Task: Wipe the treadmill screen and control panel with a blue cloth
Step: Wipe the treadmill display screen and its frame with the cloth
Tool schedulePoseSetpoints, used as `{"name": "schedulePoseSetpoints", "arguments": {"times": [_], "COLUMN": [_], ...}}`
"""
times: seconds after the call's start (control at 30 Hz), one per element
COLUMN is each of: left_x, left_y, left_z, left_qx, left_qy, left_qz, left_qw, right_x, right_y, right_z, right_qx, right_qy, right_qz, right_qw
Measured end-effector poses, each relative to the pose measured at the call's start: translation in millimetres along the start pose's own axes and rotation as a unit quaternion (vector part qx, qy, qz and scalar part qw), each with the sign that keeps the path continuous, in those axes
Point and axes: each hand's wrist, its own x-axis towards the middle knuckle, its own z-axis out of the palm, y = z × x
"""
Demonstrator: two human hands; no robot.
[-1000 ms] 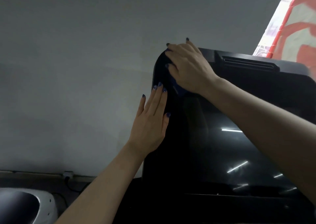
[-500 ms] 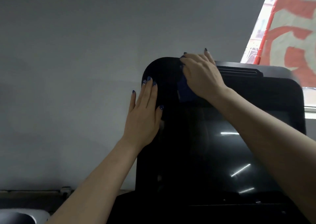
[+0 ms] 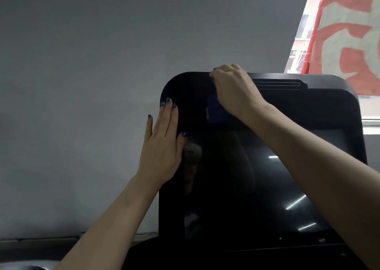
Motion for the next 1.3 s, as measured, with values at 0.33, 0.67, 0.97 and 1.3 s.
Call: {"name": "schedulePoseSetpoints", "arguments": {"times": [0.33,0.67,0.97,1.3], "left_x": [55.2,73.8,73.7,98.6], "left_y": [33.4,35.8,35.9,83.9], "left_z": [-2.0,17.6,16.3,26.8], "left_qx": [0.027,0.125,0.116,0.083], "left_qy": [0.011,0.025,0.023,-0.005], "left_qz": [0.069,0.086,0.085,0.099], "left_qw": [0.997,0.988,0.989,0.992], "right_x": [-12.5,-35.9,-47.0,-62.0], "right_y": [40.6,54.8,81.1,121.9], "right_z": [-23.9,-2.5,-9.3,-20.2], "right_qx": [0.109,0.055,0.037,0.035], "right_qy": [0.029,0.094,0.091,0.079], "right_qz": [0.029,0.055,0.078,0.059], "right_qw": [0.993,0.993,0.992,0.994]}}
